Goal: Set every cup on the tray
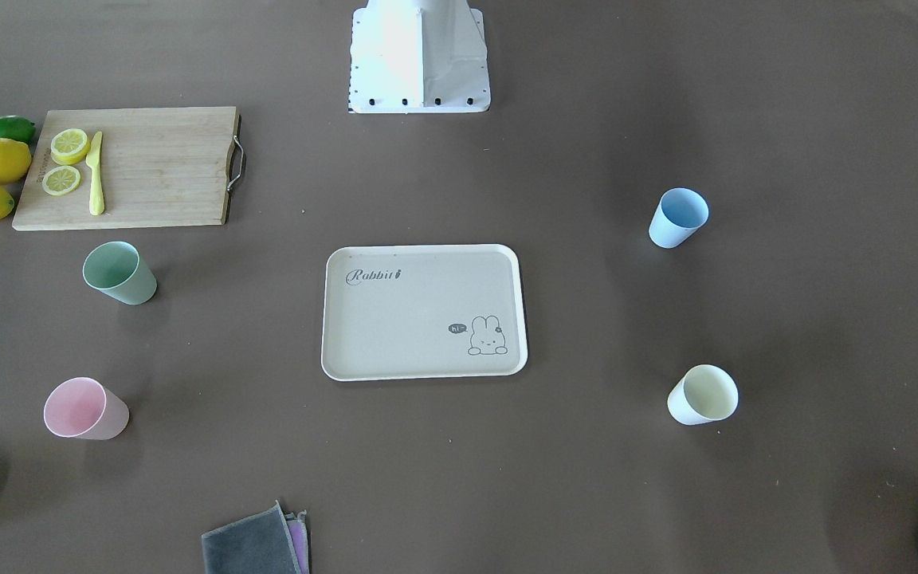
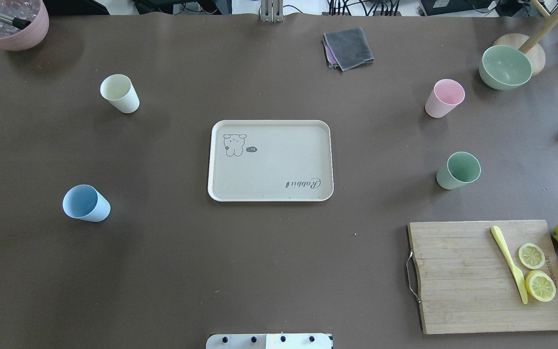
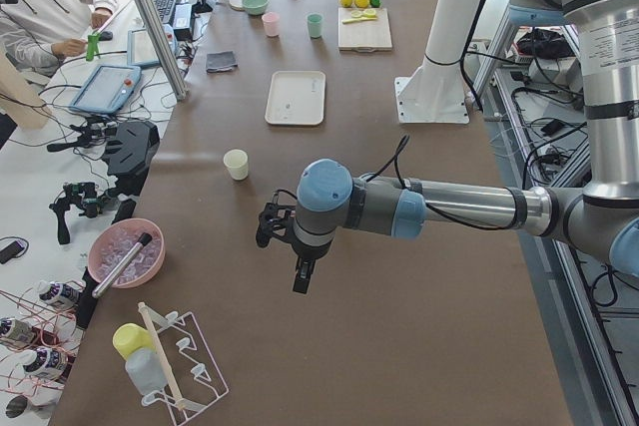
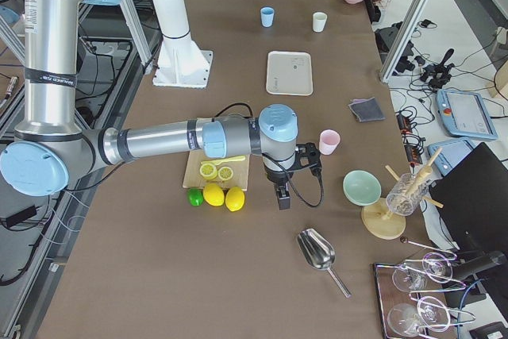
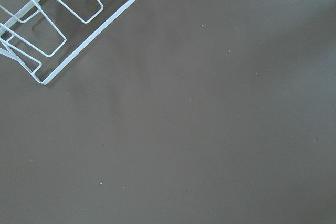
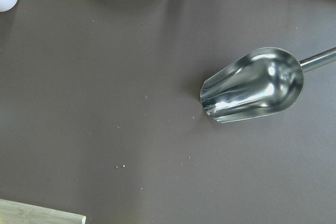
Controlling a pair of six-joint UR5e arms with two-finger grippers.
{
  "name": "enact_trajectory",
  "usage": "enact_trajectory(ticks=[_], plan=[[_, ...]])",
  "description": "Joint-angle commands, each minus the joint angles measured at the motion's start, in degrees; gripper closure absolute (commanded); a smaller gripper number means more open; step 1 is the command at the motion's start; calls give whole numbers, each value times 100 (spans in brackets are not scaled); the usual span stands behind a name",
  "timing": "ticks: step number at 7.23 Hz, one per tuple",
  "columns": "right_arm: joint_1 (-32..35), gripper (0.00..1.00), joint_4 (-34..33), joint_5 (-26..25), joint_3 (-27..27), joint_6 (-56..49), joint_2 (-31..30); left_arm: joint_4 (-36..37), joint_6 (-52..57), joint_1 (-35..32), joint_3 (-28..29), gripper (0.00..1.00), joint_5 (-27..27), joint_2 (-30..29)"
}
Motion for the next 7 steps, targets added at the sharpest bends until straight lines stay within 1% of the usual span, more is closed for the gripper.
enact_trajectory(ticks=[1,3,4,7], plan=[[-3,0,0,52,20,-13,-7,-2,-18,14,-29,2,-6,25],[-3,0,0,454,11,-22,-95,-2,-27,14,-11,2,3,25],[-11,0,0,526,2,-21,-95,-2,-27,14,-20,2,3,25],[-20,0,0,527,20,-13,-103,-2,-18,14,-29,2,-6,25]])
